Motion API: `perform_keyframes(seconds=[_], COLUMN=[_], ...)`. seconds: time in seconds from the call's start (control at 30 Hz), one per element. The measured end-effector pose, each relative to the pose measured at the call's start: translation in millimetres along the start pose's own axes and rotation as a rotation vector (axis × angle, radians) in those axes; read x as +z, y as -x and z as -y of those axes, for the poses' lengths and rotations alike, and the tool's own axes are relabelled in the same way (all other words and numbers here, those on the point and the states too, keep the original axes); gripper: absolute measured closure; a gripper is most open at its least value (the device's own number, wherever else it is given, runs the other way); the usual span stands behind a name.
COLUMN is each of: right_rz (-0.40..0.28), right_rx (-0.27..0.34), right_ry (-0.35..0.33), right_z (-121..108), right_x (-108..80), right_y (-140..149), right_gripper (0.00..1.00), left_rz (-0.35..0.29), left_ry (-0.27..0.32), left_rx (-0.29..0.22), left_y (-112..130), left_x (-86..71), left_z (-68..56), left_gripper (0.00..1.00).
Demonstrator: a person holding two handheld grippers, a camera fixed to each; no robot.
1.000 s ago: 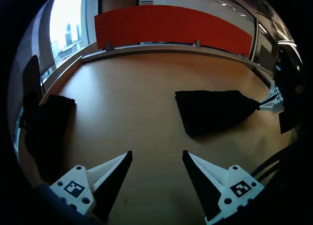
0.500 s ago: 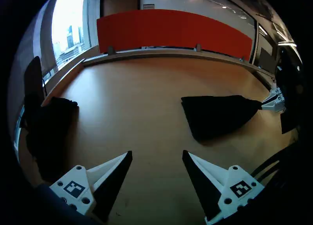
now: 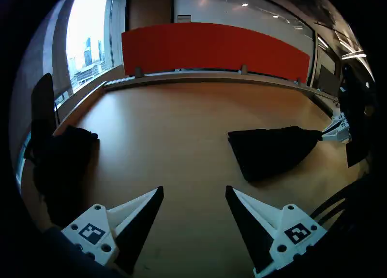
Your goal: Fold towel
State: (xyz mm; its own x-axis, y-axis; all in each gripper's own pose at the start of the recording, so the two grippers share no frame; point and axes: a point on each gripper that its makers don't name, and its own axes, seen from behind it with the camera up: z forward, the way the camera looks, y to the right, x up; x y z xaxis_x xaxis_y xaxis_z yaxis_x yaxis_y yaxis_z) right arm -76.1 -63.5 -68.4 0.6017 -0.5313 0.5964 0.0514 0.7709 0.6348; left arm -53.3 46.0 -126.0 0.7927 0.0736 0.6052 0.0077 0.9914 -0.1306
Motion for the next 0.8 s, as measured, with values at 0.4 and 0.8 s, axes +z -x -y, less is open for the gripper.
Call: perform_keyframes(seconds=[0.4, 0.8], right_rz=[0.011, 0.005], right_rx=[0.000, -0.005], right_ry=[0.012, 0.022], right_z=[-4.3, -5.7], right_x=[-8.3, -11.8], right_y=[1.9, -2.2], right_gripper=[0.97, 0.97], left_rz=[-0.010, 0.000], left_ry=[-0.012, -0.003], left_rx=[0.005, 0.015], left_y=[0.5, 6.1], left_x=[-3.8, -10.1], left_z=[9.4, 11.5], left_gripper=[0.05, 0.05])
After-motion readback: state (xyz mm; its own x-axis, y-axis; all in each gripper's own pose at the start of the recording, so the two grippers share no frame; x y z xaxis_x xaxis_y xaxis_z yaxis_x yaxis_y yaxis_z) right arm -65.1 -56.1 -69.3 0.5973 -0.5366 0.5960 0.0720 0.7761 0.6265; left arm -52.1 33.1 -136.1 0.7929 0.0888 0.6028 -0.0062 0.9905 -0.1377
